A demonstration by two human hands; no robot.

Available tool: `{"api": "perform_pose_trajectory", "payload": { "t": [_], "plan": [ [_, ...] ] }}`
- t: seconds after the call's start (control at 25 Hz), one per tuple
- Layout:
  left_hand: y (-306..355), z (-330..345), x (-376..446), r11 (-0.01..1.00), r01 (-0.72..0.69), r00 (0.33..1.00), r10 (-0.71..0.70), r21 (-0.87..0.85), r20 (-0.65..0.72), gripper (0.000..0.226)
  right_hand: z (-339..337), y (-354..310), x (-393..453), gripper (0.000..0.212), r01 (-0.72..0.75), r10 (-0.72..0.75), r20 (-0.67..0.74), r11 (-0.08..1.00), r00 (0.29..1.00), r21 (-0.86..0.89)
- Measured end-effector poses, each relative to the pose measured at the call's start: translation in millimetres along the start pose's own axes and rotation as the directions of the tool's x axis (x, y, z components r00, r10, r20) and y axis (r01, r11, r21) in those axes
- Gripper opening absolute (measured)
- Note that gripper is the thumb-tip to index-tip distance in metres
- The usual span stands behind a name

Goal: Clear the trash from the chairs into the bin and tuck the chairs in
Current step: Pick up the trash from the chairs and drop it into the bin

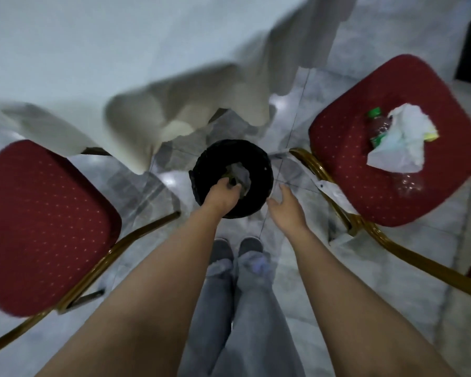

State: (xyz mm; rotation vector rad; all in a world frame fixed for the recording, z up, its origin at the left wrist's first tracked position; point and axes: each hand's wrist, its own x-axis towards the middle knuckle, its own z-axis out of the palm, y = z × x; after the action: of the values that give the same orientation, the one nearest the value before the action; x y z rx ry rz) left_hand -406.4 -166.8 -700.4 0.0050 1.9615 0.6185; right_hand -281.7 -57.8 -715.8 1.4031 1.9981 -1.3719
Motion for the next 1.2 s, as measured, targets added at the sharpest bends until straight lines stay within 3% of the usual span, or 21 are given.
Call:
{"api": "perform_pose_trajectory", "payload": {
  "t": [0.16, 0.32, 0.44, 0.64, 1.0, 1.2],
  "plan": [
    [47.0, 14.9, -32.5, 0.978, -0.101, 0.995, 0.099, 0.181, 0.022, 0.059, -57.0, 3.1, -25.6, 0.069, 0.011, -0.026, -0.115, 0.992, 0.993, -0.128],
    [101.7, 55.7, -34.2, 0.913, -0.17, 0.984, 0.175, 0.372, 0.02, 0.071, -135.3, 18.1, -23.7, 0.071, -0.044, -0.052, -0.325, 0.958, 0.944, -0.282],
    [148.4, 101.2, -24.9, 0.887, -0.213, 0.974, 0.223, 0.409, 0.023, 0.072, -194.0, 37.1, -2.7, 0.074, -0.118, -0.035, -0.428, 0.938, 0.903, -0.326],
    [219.6, 179.2, -2.7, 0.905, -0.171, 0.984, 0.174, 0.39, 0.026, 0.082, -262.0, 62.9, 50.6, 0.08, -0.141, -0.035, -0.428, 0.918, 0.903, -0.372],
    [289.4, 269.1, 54.6, 0.993, 0.111, 0.99, -0.107, 0.037, -0.097, 0.081, -316.0, 78.6, 164.8, 0.09, -0.019, -0.083, -0.262, 0.931, 0.961, -0.365],
    [294.7, 278.5, 79.4, 0.918, 0.154, 0.988, -0.154, -0.366, 0.028, 0.088, -322.4, 86.8, 187.4, 0.082, 0.037, -0.076, -0.176, 0.976, 0.981, -0.213]
  ]
}}
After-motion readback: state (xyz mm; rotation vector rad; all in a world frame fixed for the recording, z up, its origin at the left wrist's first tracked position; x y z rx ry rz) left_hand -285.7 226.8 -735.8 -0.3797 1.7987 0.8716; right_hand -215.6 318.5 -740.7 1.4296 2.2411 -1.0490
